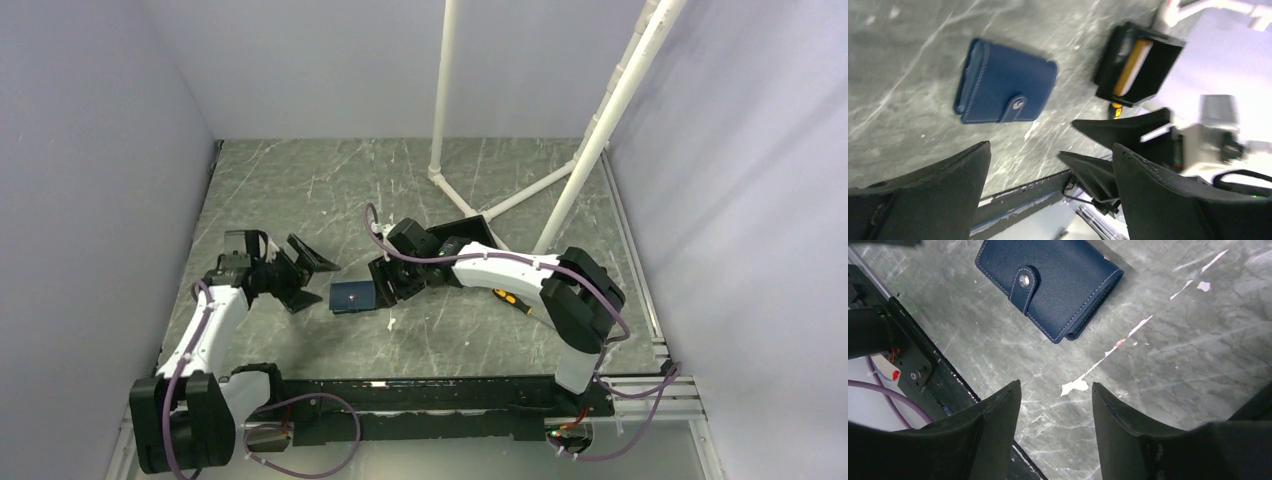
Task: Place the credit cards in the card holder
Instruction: Move the card holder to the center of the board, then open the card holder at the center of the board.
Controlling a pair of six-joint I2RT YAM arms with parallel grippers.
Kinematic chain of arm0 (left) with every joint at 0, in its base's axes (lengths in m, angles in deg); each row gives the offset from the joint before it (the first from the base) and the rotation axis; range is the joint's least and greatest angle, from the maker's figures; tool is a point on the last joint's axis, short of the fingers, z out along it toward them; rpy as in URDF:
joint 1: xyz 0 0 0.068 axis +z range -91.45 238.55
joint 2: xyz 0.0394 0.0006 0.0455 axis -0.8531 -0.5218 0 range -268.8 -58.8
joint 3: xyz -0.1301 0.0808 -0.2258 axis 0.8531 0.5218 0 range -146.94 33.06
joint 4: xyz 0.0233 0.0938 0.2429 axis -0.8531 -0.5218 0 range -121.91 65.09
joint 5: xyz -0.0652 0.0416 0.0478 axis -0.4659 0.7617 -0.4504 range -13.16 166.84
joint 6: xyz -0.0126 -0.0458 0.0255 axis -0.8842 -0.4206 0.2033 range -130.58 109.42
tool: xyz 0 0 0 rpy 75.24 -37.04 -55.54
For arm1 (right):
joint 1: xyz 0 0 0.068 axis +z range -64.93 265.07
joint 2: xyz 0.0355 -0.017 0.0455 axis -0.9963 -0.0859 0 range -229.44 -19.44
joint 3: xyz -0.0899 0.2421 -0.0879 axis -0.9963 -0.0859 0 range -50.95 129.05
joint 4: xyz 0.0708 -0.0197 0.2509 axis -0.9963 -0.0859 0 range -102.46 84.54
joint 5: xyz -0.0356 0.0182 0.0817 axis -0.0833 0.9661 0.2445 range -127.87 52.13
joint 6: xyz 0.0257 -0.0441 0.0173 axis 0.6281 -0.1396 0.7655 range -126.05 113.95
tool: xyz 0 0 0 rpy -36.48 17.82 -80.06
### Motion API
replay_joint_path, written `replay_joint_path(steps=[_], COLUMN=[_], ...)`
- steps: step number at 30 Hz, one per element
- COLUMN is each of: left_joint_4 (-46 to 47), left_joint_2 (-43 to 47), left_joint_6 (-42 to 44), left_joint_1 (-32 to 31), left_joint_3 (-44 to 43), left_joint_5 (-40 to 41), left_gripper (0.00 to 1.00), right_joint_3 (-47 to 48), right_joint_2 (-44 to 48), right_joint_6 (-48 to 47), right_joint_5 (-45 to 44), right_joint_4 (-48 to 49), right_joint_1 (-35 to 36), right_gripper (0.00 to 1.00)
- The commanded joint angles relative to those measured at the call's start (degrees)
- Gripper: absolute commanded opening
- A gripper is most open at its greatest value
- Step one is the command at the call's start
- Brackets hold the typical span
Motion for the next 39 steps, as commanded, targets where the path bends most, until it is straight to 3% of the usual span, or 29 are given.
replay_joint_path(steps=[1, 3, 6, 9, 17, 23, 31, 36, 39], left_joint_4=[-5.20, -0.88, 3.93, 0.94, 3.18, 3.82, 10.57, 2.12, 0.47], left_joint_2=[1.58, -3.77, -17.46, -29.96, -40.39, -37.06, -22.98, -16.50, -15.09], left_joint_6=[6.55, 8.53, 13.00, 16.93, 17.02, 13.76, 3.44, 6.26, 7.50], left_joint_1=[-0.05, 0.00, -0.69, -2.32, -8.04, -10.53, -13.80, -13.83, -13.81], left_joint_3=[-9.60, -11.37, -16.96, -24.11, -23.93, -16.23, 0.31, -3.16, -6.14], left_joint_5=[4.91, 1.89, -4.97, -1.90, 2.67, 5.21, -1.54, 4.62, 7.42], left_gripper=[0.97, 0.92, 0.71, 0.56, 0.55, 0.52, 0.51, 0.53, 0.48], right_joint_3=[0.49, -0.05, -0.73, -0.84, -0.42, 2.12, 5.34, 4.46, 5.79], right_joint_2=[-0.83, -1.72, -3.08, -4.98, -10.59, -12.15, -12.18, -8.80, -7.73], right_joint_6=[1.65, 3.03, 4.76, 4.41, 2.43, 1.13, -0.39, -0.19, -0.99], right_joint_5=[3.25, 4.24, 4.54, 3.20, -1.82, -9.10, -5.35, -9.97, -14.06], right_joint_4=[5.29, 7.56, 11.42, 13.32, 14.12, 11.76, 7.86, 1.50, -1.30], right_joint_1=[0.77, 1.41, 3.12, 5.28, 6.17, 2.20, -3.89, -3.33, -1.17], right_gripper=[0.54, 0.51, 0.44, 0.41, 0.34, 0.33, 0.34, 0.37, 0.43])
